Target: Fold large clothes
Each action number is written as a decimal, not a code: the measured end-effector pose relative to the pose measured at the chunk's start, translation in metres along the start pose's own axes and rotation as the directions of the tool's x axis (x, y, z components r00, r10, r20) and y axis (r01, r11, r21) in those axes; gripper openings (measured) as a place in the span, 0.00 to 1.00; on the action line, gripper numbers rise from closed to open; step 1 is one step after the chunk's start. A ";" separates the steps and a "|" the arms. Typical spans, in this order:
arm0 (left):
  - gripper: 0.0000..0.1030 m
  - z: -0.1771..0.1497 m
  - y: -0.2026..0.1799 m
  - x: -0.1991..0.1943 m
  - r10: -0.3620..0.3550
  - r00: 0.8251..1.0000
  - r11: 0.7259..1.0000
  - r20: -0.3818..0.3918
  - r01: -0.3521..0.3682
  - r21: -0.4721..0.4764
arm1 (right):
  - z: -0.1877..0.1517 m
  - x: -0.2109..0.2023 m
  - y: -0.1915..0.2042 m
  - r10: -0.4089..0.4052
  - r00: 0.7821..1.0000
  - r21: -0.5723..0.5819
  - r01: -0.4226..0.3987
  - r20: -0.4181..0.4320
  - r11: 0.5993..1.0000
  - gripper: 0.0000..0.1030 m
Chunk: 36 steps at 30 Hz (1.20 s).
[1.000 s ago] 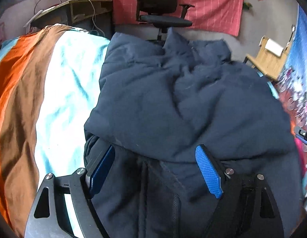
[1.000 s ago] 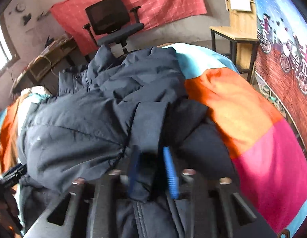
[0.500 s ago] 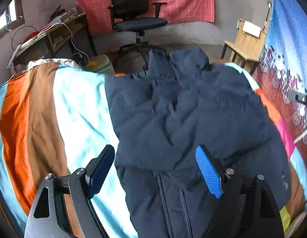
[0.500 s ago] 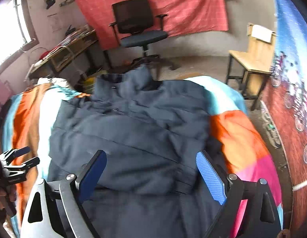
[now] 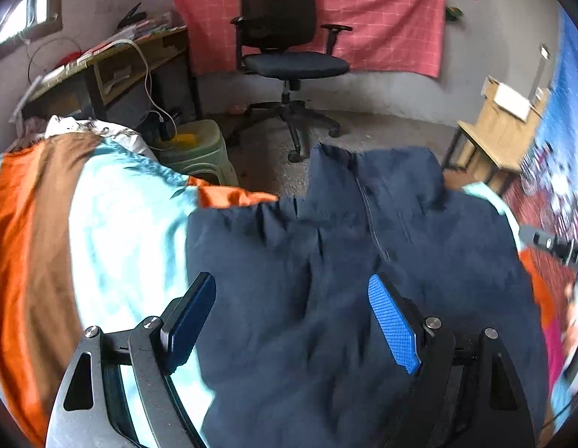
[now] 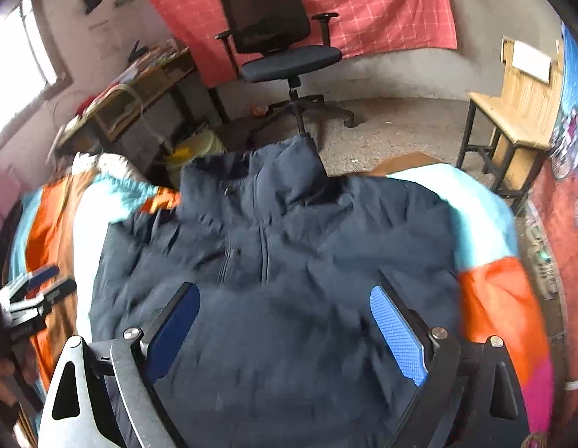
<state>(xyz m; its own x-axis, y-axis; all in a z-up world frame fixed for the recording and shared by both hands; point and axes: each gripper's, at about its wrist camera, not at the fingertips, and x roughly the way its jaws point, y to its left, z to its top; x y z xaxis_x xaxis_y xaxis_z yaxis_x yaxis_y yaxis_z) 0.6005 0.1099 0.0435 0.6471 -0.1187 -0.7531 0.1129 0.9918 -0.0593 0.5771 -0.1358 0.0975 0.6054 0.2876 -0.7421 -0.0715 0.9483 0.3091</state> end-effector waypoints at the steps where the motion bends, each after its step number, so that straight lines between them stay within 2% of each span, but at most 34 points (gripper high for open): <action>1: 0.77 0.011 0.000 0.015 -0.001 1.000 1.000 0.003 0.002 -0.029 | 0.006 0.009 -0.004 0.006 1.000 0.010 -0.006 0.015 1.000 0.90; 5: 0.77 0.054 0.000 0.062 0.070 0.997 0.992 -0.020 -0.071 -0.102 | 0.043 0.061 -0.021 0.037 0.997 0.045 -0.040 0.072 0.998 0.90; 9: 0.77 0.094 0.006 0.105 0.115 0.990 0.972 -0.077 -0.128 -0.198 | 0.082 0.105 -0.024 0.059 0.996 0.088 -0.065 0.072 0.994 0.89; 14: 0.75 0.117 0.015 0.136 0.124 0.990 0.945 -0.071 -0.139 -0.295 | 0.115 0.146 -0.023 0.022 0.998 0.110 -0.029 0.062 0.994 0.82; 15: 0.61 0.118 0.017 0.140 0.109 0.991 0.942 -0.073 -0.126 -0.310 | 0.120 0.156 -0.024 0.000 0.998 0.106 -0.007 0.062 0.994 0.79; 16: 0.38 0.117 0.021 0.144 0.083 0.994 0.938 -0.074 -0.103 -0.331 | 0.122 0.163 -0.025 -0.013 0.999 0.110 0.007 0.050 0.994 0.64; 17: 0.30 0.117 0.021 0.147 0.061 0.995 0.934 -0.080 -0.085 -0.346 | 0.123 0.169 -0.026 -0.008 0.999 0.114 0.004 0.036 0.994 0.44; 18: 0.20 0.116 0.025 0.149 0.024 0.996 0.927 -0.084 -0.054 -0.371 | 0.123 0.173 -0.027 -0.002 1.000 0.115 0.000 0.024 0.993 0.35; 20: 0.07 0.116 0.025 0.145 -0.025 0.998 0.919 -0.063 -0.002 -0.395 | 0.118 0.170 -0.027 0.014 0.999 0.104 -0.017 0.032 0.994 0.20; 21: 0.01 0.116 0.025 0.141 -0.037 0.998 0.921 -0.050 0.015 -0.390 | 0.116 0.167 -0.026 0.027 0.999 0.093 -0.030 0.033 0.995 0.16; 22: 0.00 0.113 0.024 0.132 -0.024 0.999 0.929 -0.030 0.012 -0.371 | 0.112 0.161 -0.022 0.031 0.999 0.068 -0.033 0.032 0.997 0.13; 25: 0.00 0.100 0.018 0.104 0.005 1.000 0.946 0.021 0.002 -0.324 | 0.100 0.136 -0.013 0.045 0.998 -0.013 -0.044 0.053 0.999 0.10; 28: 0.00 0.076 0.018 0.069 0.041 0.997 0.943 0.069 -0.015 -0.332 | 0.080 0.099 -0.009 0.098 0.991 -0.086 -0.089 0.097 0.992 0.09; 31: 0.00 0.051 0.018 0.033 0.046 0.993 0.943 0.105 -0.008 -0.333 | 0.052 0.065 -0.004 0.101 0.983 -0.170 -0.074 0.152 0.983 0.09; 34: 0.00 0.025 0.014 -0.007 0.059 0.988 0.952 0.143 -0.012 -0.304 | 0.021 0.034 -0.004 0.109 0.979 -0.183 -0.077 0.170 0.980 0.08; 36: 0.00 0.011 0.004 -0.026 0.032 0.986 0.974 0.165 0.006 -0.227 | -0.005 0.015 -0.007 0.116 0.978 -0.185 -0.083 0.175 0.979 0.08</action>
<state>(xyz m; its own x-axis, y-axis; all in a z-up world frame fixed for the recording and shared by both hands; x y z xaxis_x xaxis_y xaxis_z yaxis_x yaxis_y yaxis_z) 0.5918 0.1161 0.0702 0.7656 -0.0929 -0.6366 -0.0573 0.9757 -0.2113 0.5828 -0.1376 0.0818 0.7226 0.3676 -0.5854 -0.2666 0.9296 0.2547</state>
